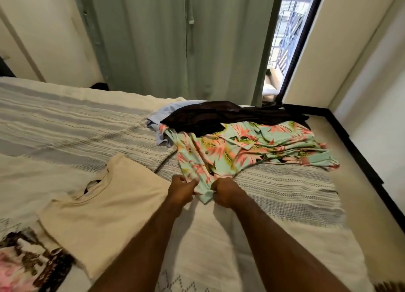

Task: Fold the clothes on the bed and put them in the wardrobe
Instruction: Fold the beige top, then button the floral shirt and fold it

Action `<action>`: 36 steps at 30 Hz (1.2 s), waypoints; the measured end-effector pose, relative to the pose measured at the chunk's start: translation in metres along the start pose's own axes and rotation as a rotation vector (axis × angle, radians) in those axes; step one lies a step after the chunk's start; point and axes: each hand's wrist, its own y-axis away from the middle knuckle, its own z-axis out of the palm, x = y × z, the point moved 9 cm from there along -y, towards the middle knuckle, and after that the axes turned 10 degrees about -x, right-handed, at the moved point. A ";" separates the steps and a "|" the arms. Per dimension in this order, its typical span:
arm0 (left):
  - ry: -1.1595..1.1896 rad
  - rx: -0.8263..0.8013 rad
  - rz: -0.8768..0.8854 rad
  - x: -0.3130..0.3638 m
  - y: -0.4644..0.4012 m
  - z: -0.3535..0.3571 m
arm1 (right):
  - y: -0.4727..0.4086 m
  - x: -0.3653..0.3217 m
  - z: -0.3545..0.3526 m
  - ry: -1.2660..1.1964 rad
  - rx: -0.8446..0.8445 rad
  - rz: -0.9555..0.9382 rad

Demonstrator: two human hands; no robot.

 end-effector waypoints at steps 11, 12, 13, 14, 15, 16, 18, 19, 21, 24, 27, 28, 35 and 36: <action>-0.374 0.024 0.145 0.001 0.027 0.050 | 0.136 0.071 0.127 -0.108 -0.665 0.226; -0.503 -0.013 0.162 0.000 0.035 0.065 | 0.146 0.074 0.124 -0.114 -0.606 0.224; -0.648 -0.052 0.151 0.006 0.041 0.076 | 0.144 0.075 0.116 -0.088 -0.559 0.207; -0.794 -0.103 0.137 0.000 0.055 0.094 | 0.158 0.086 0.115 -0.087 -0.548 0.237; -0.905 -0.128 0.131 0.001 0.064 0.106 | 0.164 0.098 0.114 -0.089 -0.556 0.276; -0.953 -0.152 0.128 -0.002 0.073 0.117 | 0.177 0.113 0.118 -0.093 -0.600 0.325; -0.943 -0.243 0.108 -0.013 0.086 0.136 | 0.201 0.137 0.131 -0.097 -0.738 0.346; -0.944 -0.339 0.114 -0.018 0.091 0.146 | 0.209 0.142 0.131 -0.109 -0.787 0.326; -1.002 -0.566 0.156 -0.029 0.110 0.175 | 0.225 0.146 0.114 -0.305 -0.763 0.253; -1.059 -0.825 0.214 -0.039 0.149 0.205 | 0.220 0.144 0.047 -0.580 -0.176 0.158; -0.971 -1.014 0.229 -0.048 0.184 0.224 | 0.215 0.144 0.025 -0.717 0.233 0.206; -0.906 -1.023 0.221 -0.048 0.189 0.224 | 0.211 0.139 0.033 -0.666 0.205 0.236; -0.518 -0.342 0.389 0.008 0.148 0.156 | 0.224 0.143 0.052 -0.310 0.079 0.470; -0.590 -0.276 0.419 0.011 0.138 0.153 | 0.230 0.148 0.048 -0.258 0.079 0.520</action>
